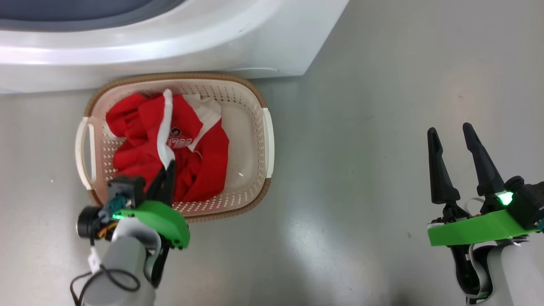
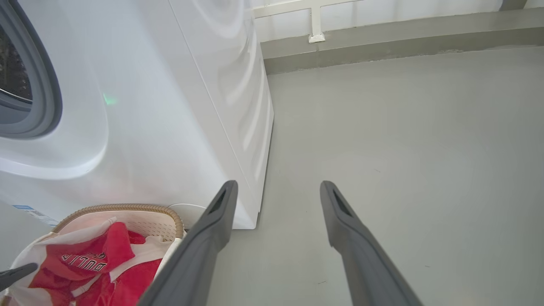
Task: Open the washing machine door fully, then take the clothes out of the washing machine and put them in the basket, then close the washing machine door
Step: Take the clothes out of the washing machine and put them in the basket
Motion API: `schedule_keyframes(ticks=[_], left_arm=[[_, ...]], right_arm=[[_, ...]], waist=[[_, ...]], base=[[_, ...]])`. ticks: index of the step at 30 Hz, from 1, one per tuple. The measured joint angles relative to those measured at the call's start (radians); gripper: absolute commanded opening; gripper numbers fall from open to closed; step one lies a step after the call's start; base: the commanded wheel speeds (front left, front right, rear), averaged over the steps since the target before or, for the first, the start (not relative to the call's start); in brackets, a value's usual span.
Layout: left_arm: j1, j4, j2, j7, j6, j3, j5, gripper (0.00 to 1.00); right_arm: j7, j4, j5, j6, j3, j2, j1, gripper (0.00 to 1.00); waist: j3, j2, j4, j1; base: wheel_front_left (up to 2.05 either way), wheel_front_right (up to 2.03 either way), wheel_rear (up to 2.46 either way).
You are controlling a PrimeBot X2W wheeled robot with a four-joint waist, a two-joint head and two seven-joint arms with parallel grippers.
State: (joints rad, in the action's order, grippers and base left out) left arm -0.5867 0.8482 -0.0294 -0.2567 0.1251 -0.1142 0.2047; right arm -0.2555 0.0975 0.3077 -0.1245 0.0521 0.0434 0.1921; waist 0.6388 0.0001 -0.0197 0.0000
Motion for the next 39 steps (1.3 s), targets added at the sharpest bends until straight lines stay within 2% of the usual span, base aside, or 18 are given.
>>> schedule_keyframes(ticks=[3, 5, 6, 7, 19, 39], left_arm=[[-0.052, 0.05, 0.002, 0.0, 0.0, 0.004, -0.011, 0.03], [-0.075, 0.073, 0.002, 0.0, 0.0, 0.011, -0.012, 0.46], [-0.082, 0.076, 0.003, 0.0, 0.0, 0.017, -0.013, 0.94], [-0.09, 0.079, 0.003, 0.0, 0.0, 0.023, -0.017, 1.0], [-0.088, 0.047, 0.006, 0.0, 0.0, 0.072, -0.032, 1.0], [0.122, -0.301, 0.006, 0.0, 0.0, 0.176, -0.084, 1.0]], right_arm=[[0.0, -0.002, 0.0, 0.0, 0.0, 0.0, 0.001, 1.0], [0.0, -0.002, 0.0, 0.0, 0.0, 0.0, 0.002, 1.0], [0.0, -0.002, 0.0, 0.0, 0.0, 0.0, 0.004, 1.0], [0.0, -0.002, 0.0, 0.0, 0.0, 0.0, 0.007, 1.0], [0.0, 0.016, 0.0, 0.0, 0.0, 0.0, 0.009, 1.0], [0.0, 0.058, -0.022, 0.0, -0.003, 0.0, -0.079, 1.0]], waist=[[0.018, 0.0, -0.005, 0.0], [0.027, 0.0, -0.01, 0.0], [0.03, 0.0, -0.013, 0.0], [0.032, 0.0, -0.015, 0.0], [-0.011, 0.0, -0.012, 0.0], [-0.237, 0.0, 0.01, 0.0]], base=[[0.0, 0.0, 0.0], [0.0, 0.0, 0.0], [0.0, 0.0, 0.0], [0.0, 0.0, 0.0], [0.0, 0.0, 0.0], [0.0, 0.0, 0.0]])
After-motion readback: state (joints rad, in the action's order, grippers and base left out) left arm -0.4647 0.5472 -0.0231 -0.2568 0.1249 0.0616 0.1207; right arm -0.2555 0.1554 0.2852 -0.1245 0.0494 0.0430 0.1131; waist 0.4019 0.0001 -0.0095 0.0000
